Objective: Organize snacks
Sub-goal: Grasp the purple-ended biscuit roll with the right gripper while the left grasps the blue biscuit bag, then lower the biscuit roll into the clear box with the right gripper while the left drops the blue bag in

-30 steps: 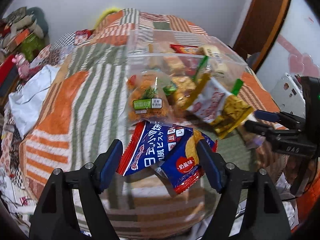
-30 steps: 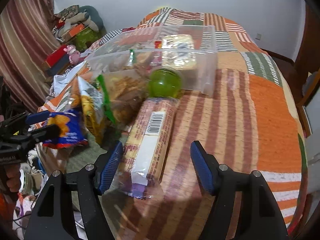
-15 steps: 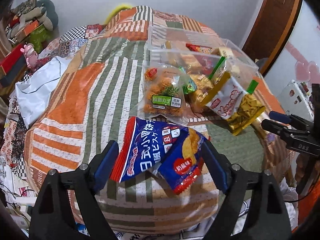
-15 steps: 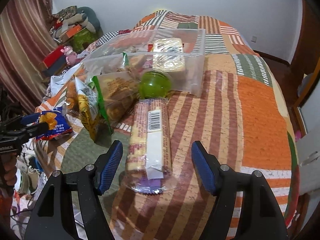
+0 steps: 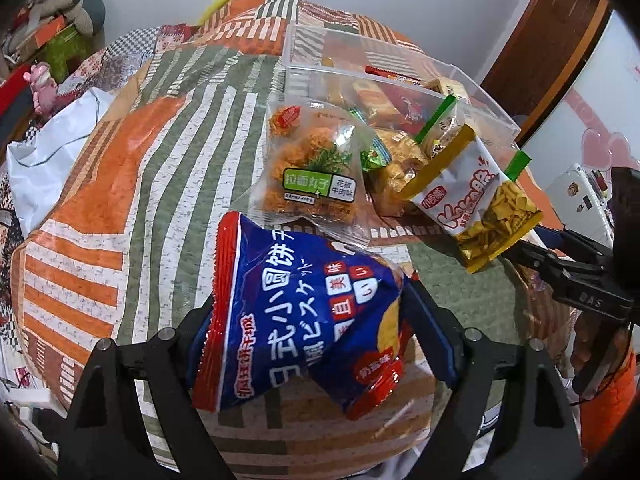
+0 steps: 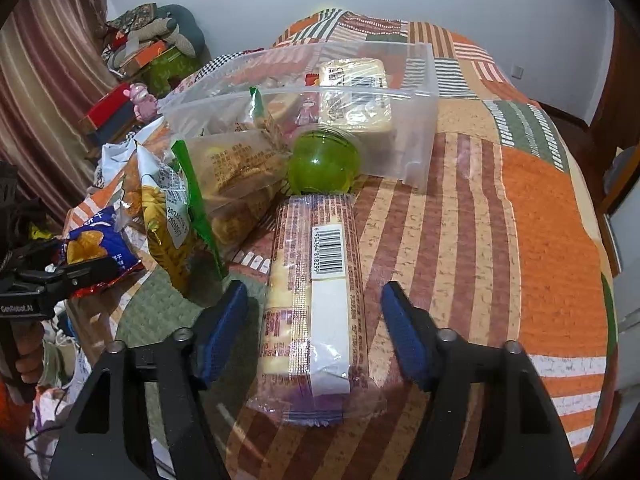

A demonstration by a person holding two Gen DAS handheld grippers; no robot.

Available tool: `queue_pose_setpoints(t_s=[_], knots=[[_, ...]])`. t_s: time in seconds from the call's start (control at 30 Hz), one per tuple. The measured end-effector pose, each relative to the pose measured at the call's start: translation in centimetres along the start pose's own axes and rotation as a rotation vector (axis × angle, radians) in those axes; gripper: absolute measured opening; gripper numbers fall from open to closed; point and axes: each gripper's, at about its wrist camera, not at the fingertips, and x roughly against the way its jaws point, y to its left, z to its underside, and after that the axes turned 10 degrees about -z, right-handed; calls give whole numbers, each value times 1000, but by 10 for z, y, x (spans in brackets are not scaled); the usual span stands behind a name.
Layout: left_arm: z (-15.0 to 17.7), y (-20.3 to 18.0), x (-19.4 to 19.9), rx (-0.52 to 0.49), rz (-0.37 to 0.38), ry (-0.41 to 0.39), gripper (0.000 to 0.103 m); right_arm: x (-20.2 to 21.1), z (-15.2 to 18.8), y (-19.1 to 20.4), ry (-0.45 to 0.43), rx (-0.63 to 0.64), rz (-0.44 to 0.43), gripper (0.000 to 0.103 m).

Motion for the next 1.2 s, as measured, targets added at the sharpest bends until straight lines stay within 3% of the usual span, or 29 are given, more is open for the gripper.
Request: queue_pose_setpoints(t_s=[0.03,0.07,0.43,0.73,1.2], knots=[[0,0,1,-1,1,-4,83,0,0,0,1,6,9,45],[1,0,2,0,0,-11,82,0,0,0,0,10,11,42],[11,1,24,10,13,-59,65,19,4,-7,-45,-31,-8,42],[5,1,56,9,-4,-138,65,45,-5,-8,-124,-35,-3,42],[-47,-7,80,-16,-8,-275,65,70,-35,-4,-248,-4,26,42]])
